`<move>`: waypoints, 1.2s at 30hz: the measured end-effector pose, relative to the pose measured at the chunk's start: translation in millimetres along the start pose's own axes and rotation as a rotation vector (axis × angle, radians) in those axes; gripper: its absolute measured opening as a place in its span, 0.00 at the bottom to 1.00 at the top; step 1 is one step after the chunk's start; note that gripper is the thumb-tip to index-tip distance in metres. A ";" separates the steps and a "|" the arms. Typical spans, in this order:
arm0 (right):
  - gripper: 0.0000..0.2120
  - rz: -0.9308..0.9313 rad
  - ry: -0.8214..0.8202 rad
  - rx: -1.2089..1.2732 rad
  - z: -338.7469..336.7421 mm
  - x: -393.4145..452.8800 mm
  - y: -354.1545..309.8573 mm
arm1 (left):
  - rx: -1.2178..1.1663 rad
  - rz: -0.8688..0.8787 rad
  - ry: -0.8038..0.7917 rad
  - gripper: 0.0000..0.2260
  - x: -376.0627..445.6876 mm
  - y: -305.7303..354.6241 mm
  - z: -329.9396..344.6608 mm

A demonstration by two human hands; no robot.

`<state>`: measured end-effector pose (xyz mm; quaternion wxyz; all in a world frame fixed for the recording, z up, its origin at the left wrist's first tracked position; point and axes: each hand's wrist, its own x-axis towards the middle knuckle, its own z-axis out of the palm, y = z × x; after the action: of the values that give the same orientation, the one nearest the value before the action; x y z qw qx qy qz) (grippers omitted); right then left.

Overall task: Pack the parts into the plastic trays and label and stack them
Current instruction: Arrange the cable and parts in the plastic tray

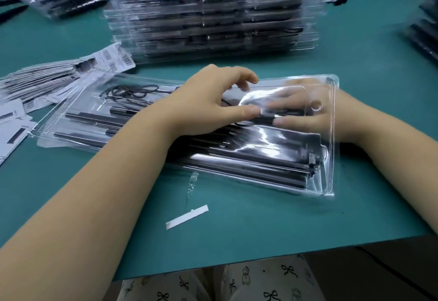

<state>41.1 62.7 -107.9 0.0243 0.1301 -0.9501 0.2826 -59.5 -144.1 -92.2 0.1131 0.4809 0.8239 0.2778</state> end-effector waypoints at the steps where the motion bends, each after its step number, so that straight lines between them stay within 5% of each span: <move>1: 0.12 -0.026 0.029 -0.024 0.3 0.6 -1.4 | 0.007 0.006 0.005 0.23 -0.7 -0.2 0.0; 7: 0.14 0.048 0.084 -0.022 3.4 1.9 4.9 | 0.044 0.012 0.013 0.25 -5.0 -1.1 -0.5; 14: 0.23 0.079 -0.170 0.063 -4.4 -2.3 14.4 | 0.065 0.002 -0.006 0.25 -6.0 -2.3 1.5; 22: 0.24 0.024 -0.227 0.138 -9.7 -4.4 13.4 | 0.060 0.010 -0.015 0.25 -6.5 -2.1 1.3; 28: 0.17 -0.076 0.017 -0.040 2.6 1.8 -0.4 | 0.061 0.017 -0.008 0.25 -6.9 -0.6 1.8; 36: 0.07 0.101 0.189 0.162 11.7 1.9 -10.6 | -0.044 0.079 0.066 0.23 -12.8 3.9 1.8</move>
<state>42.4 47.3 -111.9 0.0887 0.0563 -0.9229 0.3704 -49.3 -152.9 -92.5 0.0855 0.5010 0.8012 0.3159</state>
